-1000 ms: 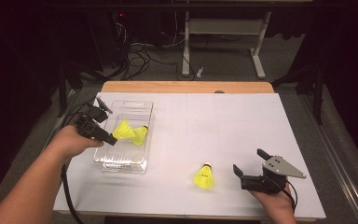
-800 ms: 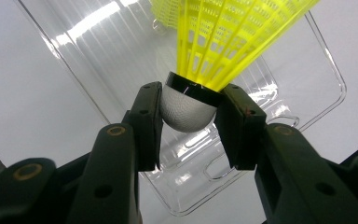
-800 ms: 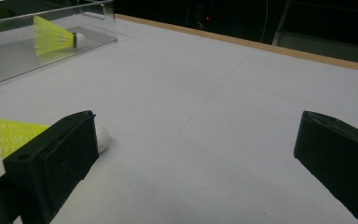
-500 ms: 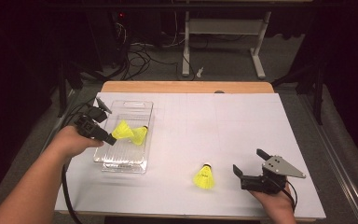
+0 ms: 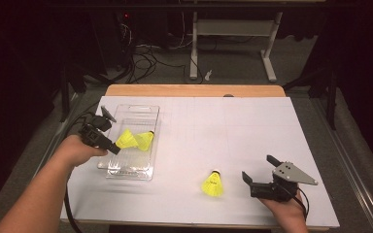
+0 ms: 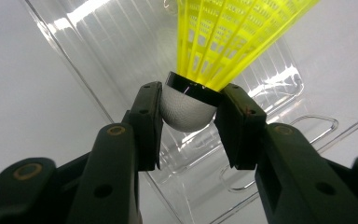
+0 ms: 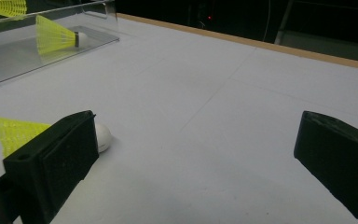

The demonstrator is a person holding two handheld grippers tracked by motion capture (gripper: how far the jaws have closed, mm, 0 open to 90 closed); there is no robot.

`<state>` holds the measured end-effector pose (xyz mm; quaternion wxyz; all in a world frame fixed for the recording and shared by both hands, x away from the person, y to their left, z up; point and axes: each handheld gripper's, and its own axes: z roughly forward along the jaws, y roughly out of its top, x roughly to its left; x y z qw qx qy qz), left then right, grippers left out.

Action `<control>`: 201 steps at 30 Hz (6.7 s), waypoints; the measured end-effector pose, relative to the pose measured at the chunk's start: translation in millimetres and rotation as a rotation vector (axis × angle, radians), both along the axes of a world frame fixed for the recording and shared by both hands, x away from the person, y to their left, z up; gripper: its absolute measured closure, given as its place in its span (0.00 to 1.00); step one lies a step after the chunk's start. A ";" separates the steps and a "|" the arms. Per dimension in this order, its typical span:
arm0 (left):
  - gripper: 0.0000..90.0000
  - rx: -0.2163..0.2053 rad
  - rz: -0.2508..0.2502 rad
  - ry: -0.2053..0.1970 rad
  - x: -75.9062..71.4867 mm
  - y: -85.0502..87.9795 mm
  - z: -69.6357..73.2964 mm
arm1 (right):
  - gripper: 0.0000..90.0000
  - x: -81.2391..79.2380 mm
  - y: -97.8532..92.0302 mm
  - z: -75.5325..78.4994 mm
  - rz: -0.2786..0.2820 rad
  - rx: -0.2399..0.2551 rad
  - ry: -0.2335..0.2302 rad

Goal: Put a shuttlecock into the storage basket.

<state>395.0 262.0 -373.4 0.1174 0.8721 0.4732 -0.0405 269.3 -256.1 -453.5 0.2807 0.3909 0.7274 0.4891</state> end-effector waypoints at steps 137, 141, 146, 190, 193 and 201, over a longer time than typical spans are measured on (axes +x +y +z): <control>0.01 0.039 -0.077 0.033 -22.8 -51.3 13.1 | 0.00 -2.8 3.1 1.6 0.015 0.000 -0.015; 0.01 0.037 -0.099 0.032 -24.4 -59.7 12.5 | 0.00 -2.9 2.2 1.0 0.016 -0.003 -0.015; 0.01 0.036 -0.118 0.034 -26.2 -69.2 13.7 | 0.00 -3.4 0.0 0.6 0.011 -0.003 -0.015; 0.01 0.004 -0.352 0.022 -54.1 -172.2 14.1 | 0.00 -7.0 -4.1 -1.0 0.002 -0.009 -0.013; 0.01 0.004 -0.359 0.025 -55.4 -177.3 12.6 | 0.00 -7.2 -4.7 -0.8 0.001 -0.010 -0.015; 0.01 0.006 -0.380 0.032 -59.0 -188.4 5.3 | 0.00 -7.2 -4.1 -0.9 0.004 -0.008 -0.013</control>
